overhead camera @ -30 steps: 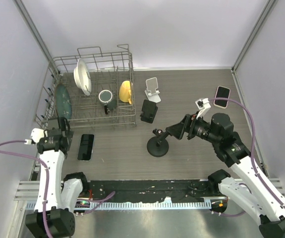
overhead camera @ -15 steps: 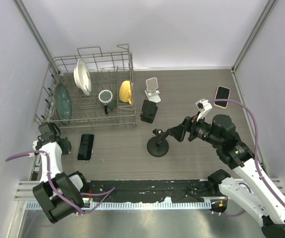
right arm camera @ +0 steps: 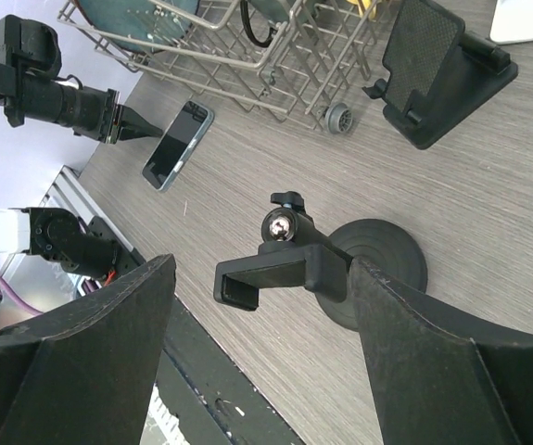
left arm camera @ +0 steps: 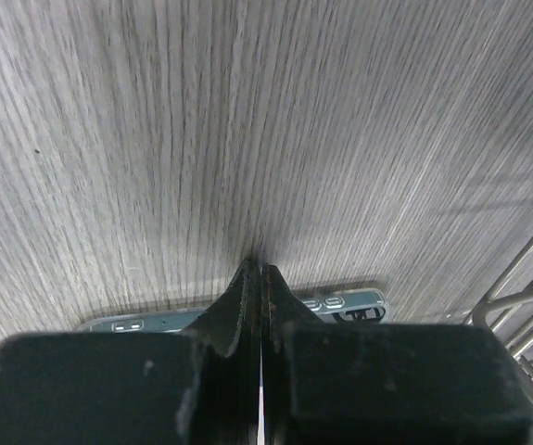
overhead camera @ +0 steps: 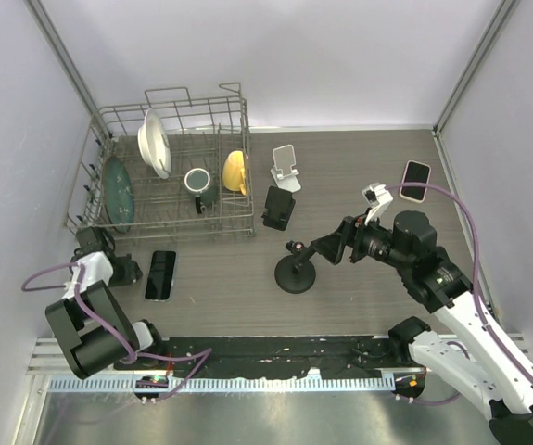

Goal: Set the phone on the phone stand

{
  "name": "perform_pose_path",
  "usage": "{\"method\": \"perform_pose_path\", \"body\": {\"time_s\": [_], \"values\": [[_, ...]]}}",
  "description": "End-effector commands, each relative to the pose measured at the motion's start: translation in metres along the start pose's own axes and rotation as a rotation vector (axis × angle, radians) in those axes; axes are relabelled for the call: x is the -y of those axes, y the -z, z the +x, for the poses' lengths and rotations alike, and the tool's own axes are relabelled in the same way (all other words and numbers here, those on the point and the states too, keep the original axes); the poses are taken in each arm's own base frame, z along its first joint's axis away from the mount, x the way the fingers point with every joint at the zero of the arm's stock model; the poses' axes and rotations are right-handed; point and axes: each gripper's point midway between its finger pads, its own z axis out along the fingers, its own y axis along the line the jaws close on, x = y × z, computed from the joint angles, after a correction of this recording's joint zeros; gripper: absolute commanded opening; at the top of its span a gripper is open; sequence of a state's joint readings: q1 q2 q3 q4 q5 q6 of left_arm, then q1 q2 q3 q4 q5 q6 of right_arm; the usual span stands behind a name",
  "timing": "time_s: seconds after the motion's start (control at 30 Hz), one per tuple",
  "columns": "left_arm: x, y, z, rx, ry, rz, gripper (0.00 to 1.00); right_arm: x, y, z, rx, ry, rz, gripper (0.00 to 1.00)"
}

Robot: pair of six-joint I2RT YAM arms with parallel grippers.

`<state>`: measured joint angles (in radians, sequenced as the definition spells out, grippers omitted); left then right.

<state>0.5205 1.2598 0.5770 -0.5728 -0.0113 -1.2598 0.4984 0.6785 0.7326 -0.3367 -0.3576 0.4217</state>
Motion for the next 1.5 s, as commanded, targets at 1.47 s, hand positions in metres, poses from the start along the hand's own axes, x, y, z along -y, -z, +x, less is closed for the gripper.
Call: {"method": "perform_pose_path", "body": {"time_s": [1.47], "values": [[-0.09,0.062,0.164,-0.343,-0.385,0.043,0.0,-0.129,-0.137,0.127,-0.168,0.176,0.095,0.79]]}}
